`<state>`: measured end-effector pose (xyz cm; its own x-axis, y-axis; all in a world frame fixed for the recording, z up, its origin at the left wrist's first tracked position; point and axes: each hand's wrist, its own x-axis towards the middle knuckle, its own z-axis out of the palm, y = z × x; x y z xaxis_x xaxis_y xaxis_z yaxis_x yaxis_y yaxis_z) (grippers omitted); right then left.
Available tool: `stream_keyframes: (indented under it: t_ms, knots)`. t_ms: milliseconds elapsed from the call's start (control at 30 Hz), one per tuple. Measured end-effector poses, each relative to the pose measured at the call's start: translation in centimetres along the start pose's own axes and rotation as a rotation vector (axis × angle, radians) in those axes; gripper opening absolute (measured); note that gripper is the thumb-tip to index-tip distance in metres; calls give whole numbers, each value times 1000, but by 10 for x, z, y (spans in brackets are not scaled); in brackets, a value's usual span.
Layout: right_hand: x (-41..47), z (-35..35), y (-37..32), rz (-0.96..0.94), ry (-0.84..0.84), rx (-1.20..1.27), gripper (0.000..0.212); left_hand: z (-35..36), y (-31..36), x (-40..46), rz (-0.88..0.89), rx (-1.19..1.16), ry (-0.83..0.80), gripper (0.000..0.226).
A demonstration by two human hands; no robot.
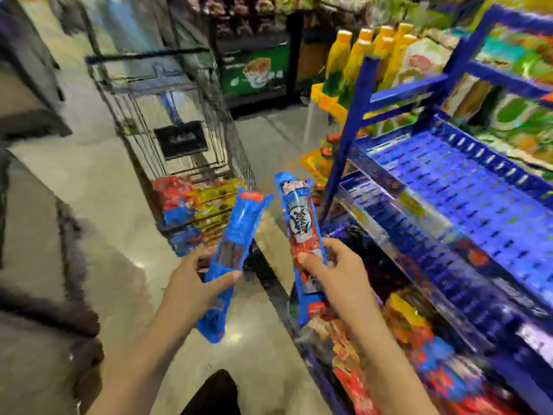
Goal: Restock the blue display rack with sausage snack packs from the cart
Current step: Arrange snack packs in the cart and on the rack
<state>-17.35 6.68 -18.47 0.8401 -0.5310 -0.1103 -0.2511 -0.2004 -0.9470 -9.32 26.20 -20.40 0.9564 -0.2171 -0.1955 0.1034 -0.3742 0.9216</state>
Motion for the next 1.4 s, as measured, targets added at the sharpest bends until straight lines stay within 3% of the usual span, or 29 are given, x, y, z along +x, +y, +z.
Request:
stream_keyframes:
  t_ms: [167,300,400,600,967,1200,1333,1400]
  knots:
    - [31,93,6,42,-171,-65,16,-59,-50,21,-155,-44,106,30]
    - [60,168,2,114,-248,-34,13,-117,-81,48,-323,-84,196,38]
    - [84,217,1,170,-299,-50,13,-156,-94,77,-359,-108,230,44]
    - [131,285,-2,263,-321,-79,17,-200,-110,141,-378,-141,237,35]
    - [281,338,3,318,-406,-200,15,-158,-116,283,-516,-252,230,30]
    - [398,384,42,407,-506,-341,28,-103,-139,397,-629,-268,393,31]
    - [438,415,83,452,-561,-440,18,-77,-165,442,-731,-264,463,31]
    - [448,430,96,460,-575,-509,24,-67,-185,456,-796,-238,504,36]
